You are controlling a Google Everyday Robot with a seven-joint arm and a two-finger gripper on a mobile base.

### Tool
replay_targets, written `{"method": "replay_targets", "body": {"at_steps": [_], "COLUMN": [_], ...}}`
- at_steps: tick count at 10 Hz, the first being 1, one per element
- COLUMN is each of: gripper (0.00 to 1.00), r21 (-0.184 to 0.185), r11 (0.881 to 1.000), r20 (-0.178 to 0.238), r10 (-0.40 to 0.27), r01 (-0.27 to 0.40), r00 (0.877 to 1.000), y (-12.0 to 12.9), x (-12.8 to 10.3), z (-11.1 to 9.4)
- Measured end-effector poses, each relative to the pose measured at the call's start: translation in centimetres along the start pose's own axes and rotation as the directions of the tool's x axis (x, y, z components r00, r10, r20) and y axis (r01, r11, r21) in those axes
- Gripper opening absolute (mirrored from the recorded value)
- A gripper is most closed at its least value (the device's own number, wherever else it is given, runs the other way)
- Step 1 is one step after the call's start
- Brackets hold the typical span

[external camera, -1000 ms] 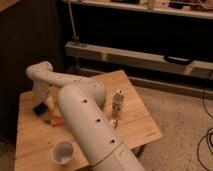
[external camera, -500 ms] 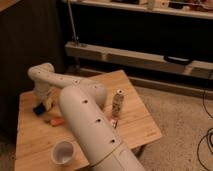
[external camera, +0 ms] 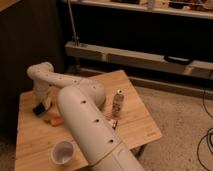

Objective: Wipe the white sponge on the table

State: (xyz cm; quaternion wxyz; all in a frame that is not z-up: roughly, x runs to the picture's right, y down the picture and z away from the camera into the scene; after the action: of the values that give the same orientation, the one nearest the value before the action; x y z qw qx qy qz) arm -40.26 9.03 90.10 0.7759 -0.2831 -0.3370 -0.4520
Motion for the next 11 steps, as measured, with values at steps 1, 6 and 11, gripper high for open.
{"method": "replay_targets", "body": {"at_steps": [1, 6, 11], "gripper": [0.50, 0.50, 0.50], "r21": [0.001, -0.022, -0.033], "r11": [1.000, 1.000, 0.999], "r20": [-0.001, -0.007, -0.013], "r10": [-0.001, 0.021, 0.042], "r01": [0.001, -0.021, -0.043], "r00": [1.000, 1.000, 0.999], "y": [0.0, 1.8, 5.5], "x": [0.1, 1.2, 1.4], "z": [-0.3, -1.3, -3.4]}}
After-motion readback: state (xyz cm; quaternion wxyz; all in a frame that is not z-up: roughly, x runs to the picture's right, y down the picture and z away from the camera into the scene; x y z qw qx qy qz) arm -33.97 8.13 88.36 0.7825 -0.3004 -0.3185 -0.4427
